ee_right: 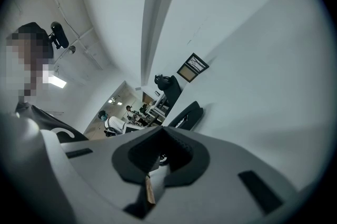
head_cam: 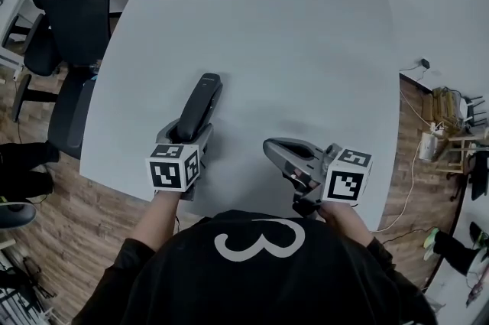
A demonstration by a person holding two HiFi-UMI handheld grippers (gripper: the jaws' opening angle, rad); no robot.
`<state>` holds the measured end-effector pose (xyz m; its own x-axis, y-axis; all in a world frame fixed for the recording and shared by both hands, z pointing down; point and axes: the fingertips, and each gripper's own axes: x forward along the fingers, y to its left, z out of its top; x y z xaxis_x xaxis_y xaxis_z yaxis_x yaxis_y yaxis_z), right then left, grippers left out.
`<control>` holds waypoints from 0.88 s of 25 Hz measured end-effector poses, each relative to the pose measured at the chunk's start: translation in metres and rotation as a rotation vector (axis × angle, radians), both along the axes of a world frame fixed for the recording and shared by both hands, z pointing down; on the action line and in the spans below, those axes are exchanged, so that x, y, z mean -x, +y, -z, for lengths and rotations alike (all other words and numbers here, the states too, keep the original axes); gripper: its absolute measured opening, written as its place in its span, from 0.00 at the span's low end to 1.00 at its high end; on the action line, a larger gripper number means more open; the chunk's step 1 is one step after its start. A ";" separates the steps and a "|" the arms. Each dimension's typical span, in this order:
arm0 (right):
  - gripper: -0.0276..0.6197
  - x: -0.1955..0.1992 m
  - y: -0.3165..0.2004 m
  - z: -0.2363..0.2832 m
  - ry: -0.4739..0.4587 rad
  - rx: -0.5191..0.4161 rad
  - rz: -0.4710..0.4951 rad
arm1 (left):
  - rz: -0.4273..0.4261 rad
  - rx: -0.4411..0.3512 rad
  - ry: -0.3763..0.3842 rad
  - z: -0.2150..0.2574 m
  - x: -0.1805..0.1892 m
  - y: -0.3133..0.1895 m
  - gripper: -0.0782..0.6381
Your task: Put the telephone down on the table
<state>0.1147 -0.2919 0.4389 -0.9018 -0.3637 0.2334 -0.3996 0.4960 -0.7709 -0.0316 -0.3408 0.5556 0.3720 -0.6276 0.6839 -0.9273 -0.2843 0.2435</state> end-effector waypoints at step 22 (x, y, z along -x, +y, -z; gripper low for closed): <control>0.05 0.000 0.000 -0.001 0.003 0.002 0.008 | -0.059 0.050 -0.224 -0.036 -0.008 0.007 0.52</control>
<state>0.1143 -0.2921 0.4398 -0.9038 -0.3564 0.2369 -0.3982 0.4976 -0.7706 -0.0240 -0.3336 0.5919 0.2425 -0.5724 0.7833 -0.9420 -0.3320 0.0491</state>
